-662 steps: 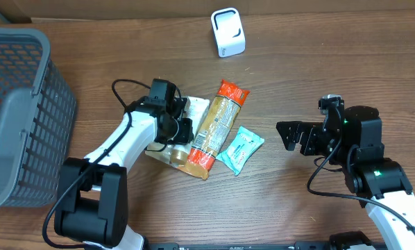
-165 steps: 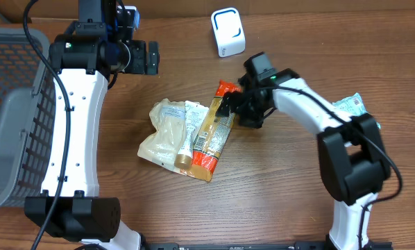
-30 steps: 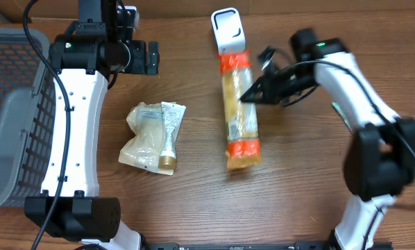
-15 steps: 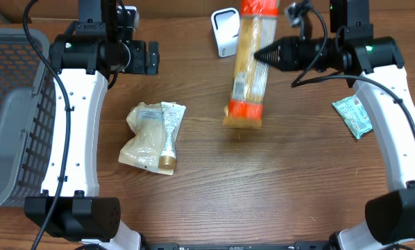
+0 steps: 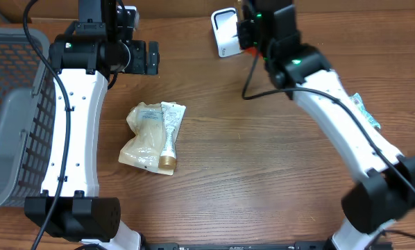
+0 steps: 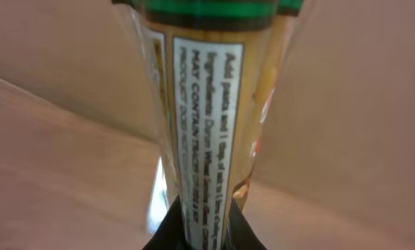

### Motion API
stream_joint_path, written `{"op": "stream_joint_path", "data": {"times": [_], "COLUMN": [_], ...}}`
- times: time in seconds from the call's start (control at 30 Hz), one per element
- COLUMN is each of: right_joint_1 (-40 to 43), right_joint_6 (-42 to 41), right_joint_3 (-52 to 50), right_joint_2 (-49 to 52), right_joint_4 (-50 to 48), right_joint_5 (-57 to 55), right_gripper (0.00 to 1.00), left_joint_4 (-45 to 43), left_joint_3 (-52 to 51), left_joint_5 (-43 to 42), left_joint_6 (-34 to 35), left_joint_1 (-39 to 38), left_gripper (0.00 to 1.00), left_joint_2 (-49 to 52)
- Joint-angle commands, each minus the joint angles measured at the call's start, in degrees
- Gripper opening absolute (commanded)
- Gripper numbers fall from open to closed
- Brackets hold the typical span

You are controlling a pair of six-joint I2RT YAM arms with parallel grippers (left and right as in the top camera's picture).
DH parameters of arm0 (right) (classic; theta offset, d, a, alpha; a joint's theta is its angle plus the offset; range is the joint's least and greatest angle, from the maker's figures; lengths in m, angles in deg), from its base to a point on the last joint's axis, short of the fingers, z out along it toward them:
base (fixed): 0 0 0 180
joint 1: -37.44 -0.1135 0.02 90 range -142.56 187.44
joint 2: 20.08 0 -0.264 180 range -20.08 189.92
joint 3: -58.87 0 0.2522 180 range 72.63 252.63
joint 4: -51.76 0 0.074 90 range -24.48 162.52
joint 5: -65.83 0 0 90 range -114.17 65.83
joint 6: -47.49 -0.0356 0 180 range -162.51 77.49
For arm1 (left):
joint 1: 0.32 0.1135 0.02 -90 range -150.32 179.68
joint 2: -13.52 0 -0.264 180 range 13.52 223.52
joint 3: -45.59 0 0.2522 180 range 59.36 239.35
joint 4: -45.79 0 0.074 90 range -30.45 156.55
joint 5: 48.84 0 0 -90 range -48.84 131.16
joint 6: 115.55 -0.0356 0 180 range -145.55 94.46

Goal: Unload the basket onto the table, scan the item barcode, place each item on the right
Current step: 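Hold the pasta package barcode in front of the white scanner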

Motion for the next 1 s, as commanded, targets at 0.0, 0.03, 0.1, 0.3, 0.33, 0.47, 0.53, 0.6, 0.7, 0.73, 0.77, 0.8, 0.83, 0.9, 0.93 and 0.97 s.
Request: {"op": "stream_joint_path", "data": {"times": [0.0,0.03,0.1,0.3,0.33,0.47,0.53,0.6,0.7,0.73,0.77,0.8,0.83,0.9,0.93,0.97], "right_joint_1": [0.7,0.7,0.42,-1.7,-2.12,-4.39,-5.44,-6.27,-6.58,-6.58,-6.58,-6.58,-6.58,-6.58,-6.58,-6.58], "right_joint_6": [15.02,17.75,22.12,35.69,37.66,44.78,47.84,50.45,51.1,51.08,51.04,51.06,51.08,51.23,51.25,51.23], "right_joint_3": [2.01,2.01,2.01,2.01,2.01,2.01,2.01,2.01,2.01,2.01,2.01,2.01,2.01,2.01,2.01,2.01], "right_joint_2": [3.96,5.49,8.11,14.67,15.45,18.49,19.65,20.79,21.94,22.12,22.34,22.51,22.58,22.73,22.73,22.73], "right_joint_4": [-6.73,-9.07,-13.53,-26.95,-28.85,-36.33,-38.51,-39.78,-39.82,-39.82,-39.8,-39.8,-39.8,-39.8,-39.8,-39.78], "right_joint_5": [-7.34,-8.33,-10.67,-15.15,-15.15,-15.1,-15.1,-15.1,-14.97,-15.04,-15.1,-15.1,-15.13,-15.28,-15.56,-15.89], "right_gripper": [0.04,0.04,0.04,0.04,0.04,0.04,0.04,0.04,0.04,0.04,0.04,0.04,0.04,0.04,0.04,0.04], "left_joint_4": [-0.02,-0.02,-0.02,-0.02,-0.02,-0.02,-0.02,-0.02,-0.02,-0.02,-0.02,-0.02,-0.02,-0.02,-0.02,-0.02], "left_joint_3": [0.7,0.7,0.7,0.7,0.7,0.7,0.7,0.7,0.7,0.7,0.7,0.7,0.7,0.7,0.7,0.7], "left_joint_5": [0.35,0.35,0.35,0.35,0.35,0.35,0.35,0.35,0.35,0.35,0.35,0.35,0.35,0.35,0.35,0.35], "left_joint_6": [-1.09,-1.09,-1.07,-1.07,-1.09,-1.09,-1.07,-1.07,-1.09,-1.09,-1.07,-1.07,-1.09,-1.09,-1.09,-1.09], "left_joint_1": [-0.22,-0.22,-0.22,-0.22,-0.22,-0.22,-0.22,-0.22,-0.22,-0.22,-0.22,-0.22,-0.22,-0.22,-0.22,-0.22], "left_gripper": [1.0,0.99,1.0,1.0,1.0,1.0,0.99,1.0,0.99,1.0,1.0,1.0,0.99,0.99,1.0,1.0], "left_joint_2": [-0.81,-0.81,-0.81,-0.81,-0.81,-0.81,-0.81,-0.81,-0.81,-0.81,-0.81,-0.81,-0.81,-0.81,-0.81,-0.81]}}
